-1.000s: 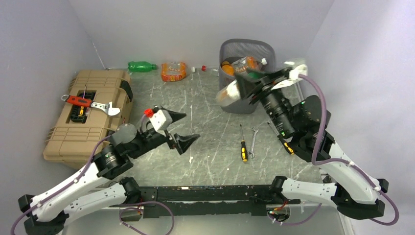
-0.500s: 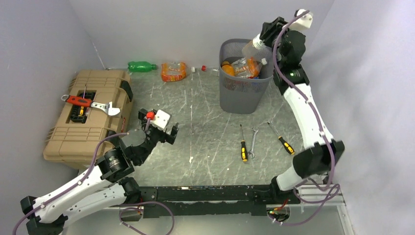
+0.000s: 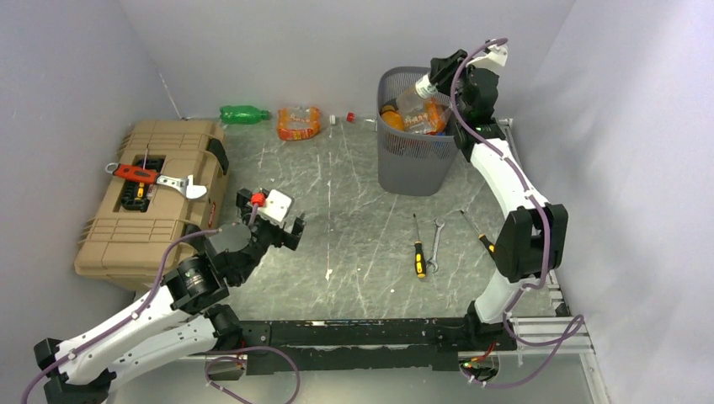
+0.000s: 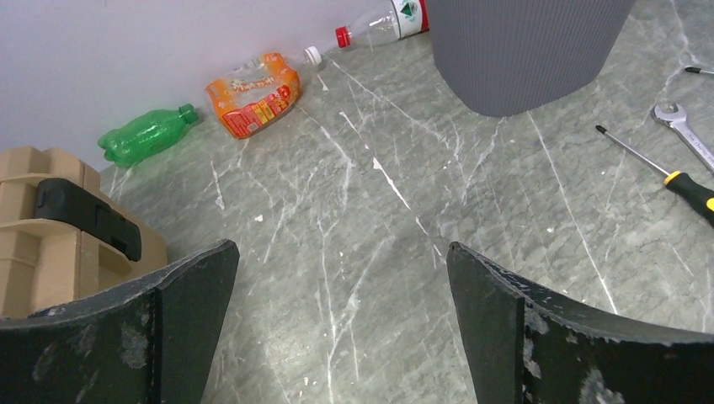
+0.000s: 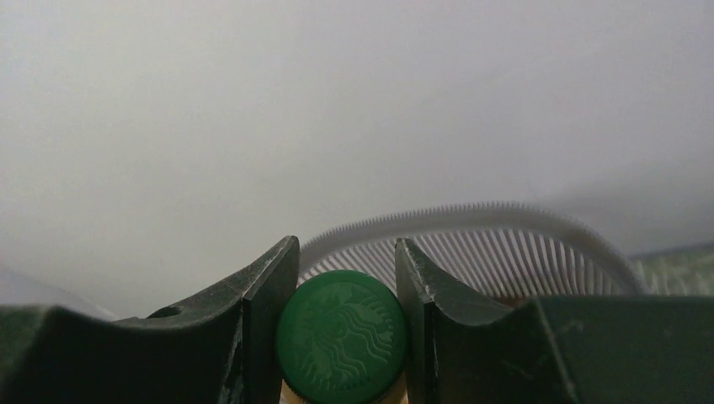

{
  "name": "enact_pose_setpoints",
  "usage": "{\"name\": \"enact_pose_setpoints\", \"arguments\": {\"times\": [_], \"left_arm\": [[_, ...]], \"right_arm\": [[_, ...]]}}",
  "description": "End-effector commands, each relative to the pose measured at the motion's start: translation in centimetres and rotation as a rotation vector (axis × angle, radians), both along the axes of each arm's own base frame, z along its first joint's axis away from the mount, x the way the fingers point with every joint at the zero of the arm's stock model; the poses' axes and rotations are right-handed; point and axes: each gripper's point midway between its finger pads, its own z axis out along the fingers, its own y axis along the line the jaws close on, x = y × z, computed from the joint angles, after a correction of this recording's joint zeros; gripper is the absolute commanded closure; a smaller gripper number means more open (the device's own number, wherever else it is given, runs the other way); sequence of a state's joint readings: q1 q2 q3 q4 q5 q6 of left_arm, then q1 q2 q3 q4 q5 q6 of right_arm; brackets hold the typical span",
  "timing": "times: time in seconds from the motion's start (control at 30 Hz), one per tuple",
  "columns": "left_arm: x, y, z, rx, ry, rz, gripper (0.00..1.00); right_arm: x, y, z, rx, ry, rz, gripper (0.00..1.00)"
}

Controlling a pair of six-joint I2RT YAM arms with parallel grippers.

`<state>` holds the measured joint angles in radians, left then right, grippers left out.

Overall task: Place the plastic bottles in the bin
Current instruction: Place the plastic bottle in the trash bin.

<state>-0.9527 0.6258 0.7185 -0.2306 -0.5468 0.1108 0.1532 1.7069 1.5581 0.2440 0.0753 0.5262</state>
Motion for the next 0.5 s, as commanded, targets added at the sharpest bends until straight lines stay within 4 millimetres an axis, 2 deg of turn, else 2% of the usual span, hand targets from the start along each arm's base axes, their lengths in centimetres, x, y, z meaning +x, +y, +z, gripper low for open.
{"name": "enact_pose_setpoints", "arguments": {"times": [0.0, 0.17, 0.3, 0.4, 0.47], "left_arm": [[0.0, -0.2, 1.6, -0.038, -0.014, -0.002, 0.01], [0.1, -0.4, 1.3, -0.025, -0.003, -0.002, 0.00], [0.3, -0.2, 1.1, -0.011, 0.001, 0.015, 0.01], [0.3, -0.2, 1.2, -0.012, -0.001, 0.015, 0.01], [0.3, -0.2, 1.2, -0.013, -0.001, 0.012, 0.01]], "right_arm": [[1.4, 0.0, 2.9, -0.008, -0.186, -0.066, 1.00], [3.9, -0.6, -0.8, 0.003, -0.148, -0.121, 1.00], [5.4, -0.1, -3.0, 0.021, -0.135, -0.114, 1.00], [5.7, 0.7, -4.2, 0.021, -0.106, -0.079, 0.99], [5.5, 1.1, -4.5, 0.006, -0.086, -0.052, 0.75]]}}
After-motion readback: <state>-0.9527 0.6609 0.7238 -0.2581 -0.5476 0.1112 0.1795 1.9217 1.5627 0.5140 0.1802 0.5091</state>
